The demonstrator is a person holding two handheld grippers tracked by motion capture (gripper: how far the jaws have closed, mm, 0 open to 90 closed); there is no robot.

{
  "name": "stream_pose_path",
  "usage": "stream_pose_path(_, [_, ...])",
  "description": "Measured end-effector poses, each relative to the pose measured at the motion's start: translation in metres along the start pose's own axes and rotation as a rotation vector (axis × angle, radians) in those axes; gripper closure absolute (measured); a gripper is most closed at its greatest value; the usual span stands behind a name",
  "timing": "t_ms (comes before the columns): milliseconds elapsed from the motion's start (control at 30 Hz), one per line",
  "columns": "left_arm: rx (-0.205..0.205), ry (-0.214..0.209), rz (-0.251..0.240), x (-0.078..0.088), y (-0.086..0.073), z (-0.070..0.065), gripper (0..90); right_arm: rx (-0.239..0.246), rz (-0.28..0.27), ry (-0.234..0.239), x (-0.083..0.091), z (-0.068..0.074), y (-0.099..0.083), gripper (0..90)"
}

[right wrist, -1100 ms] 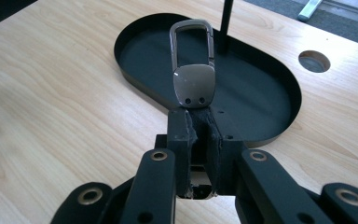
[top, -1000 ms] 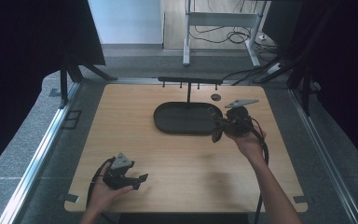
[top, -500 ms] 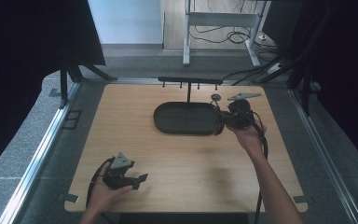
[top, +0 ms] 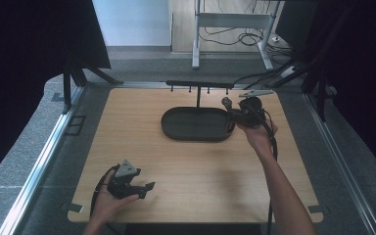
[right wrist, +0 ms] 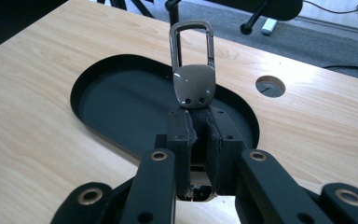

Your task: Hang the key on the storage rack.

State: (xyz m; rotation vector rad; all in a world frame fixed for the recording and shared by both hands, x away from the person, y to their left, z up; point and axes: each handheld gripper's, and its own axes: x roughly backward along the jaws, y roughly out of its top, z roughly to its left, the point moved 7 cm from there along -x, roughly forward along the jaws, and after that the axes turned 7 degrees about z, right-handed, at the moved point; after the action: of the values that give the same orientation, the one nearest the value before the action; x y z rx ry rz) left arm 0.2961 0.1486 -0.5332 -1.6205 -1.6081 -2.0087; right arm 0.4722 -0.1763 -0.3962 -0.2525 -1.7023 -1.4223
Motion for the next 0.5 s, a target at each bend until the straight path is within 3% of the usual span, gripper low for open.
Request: stream_pose_path(500, [0.002,0.001,-0.002,0.002,0.0,0.001,24.3,-0.027,0.007,-0.036,-0.016,-0.012,0.012,81.0])
